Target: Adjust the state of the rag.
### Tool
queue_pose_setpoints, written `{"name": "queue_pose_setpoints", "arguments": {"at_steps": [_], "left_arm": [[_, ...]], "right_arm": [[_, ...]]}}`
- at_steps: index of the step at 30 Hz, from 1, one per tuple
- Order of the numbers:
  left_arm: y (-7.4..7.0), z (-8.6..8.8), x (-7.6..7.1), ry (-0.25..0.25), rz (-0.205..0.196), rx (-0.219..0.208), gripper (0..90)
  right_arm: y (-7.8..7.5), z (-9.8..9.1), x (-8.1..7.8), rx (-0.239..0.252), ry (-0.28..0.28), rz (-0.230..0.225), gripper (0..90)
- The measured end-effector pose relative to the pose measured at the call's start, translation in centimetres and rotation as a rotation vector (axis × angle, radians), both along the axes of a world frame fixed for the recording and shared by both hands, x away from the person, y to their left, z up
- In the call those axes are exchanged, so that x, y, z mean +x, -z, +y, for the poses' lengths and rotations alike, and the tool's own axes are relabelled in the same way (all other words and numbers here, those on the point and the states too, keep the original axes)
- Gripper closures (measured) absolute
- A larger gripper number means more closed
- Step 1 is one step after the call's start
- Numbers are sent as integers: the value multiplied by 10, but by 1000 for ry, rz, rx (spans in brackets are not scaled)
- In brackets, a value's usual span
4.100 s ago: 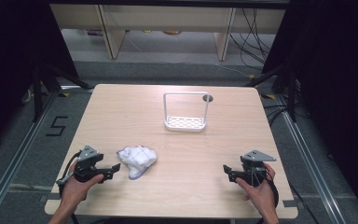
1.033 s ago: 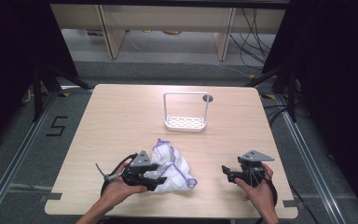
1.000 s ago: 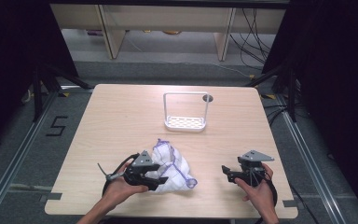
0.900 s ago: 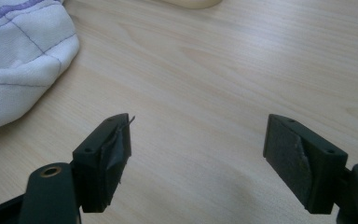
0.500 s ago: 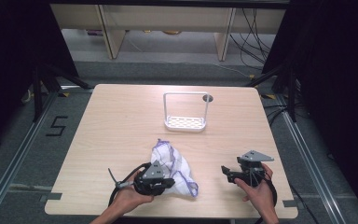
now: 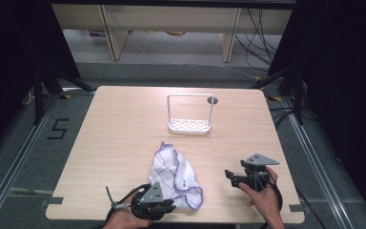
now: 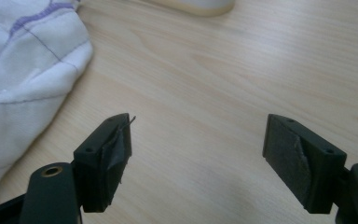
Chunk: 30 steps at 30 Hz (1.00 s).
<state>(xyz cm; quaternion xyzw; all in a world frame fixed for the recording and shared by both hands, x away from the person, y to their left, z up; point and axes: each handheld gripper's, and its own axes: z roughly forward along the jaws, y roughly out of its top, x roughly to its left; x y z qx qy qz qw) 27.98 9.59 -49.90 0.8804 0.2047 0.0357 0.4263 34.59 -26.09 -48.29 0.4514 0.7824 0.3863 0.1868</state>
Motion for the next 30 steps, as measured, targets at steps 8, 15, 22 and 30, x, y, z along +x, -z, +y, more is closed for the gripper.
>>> {"name": "queue_pose_setpoints", "arguments": {"at_steps": [8, 15, 22, 30], "left_arm": [[-13, 28, 14, -118, 15, -124, 547], [-21, 66, 53, -345, -17, -124, 506], [-7, 73, 75, -406, 34, -119, 478], [-4, 74, 75, -405, 38, -105, 456]], "right_arm": [[-23, 45, -9, 77, -167, -18, 253], [-31, 91, -8, 44, -314, -17, 321], [-16, 138, -10, -54, -450, 32, 394], [11, 163, -6, -235, -483, 2, 585]]}}
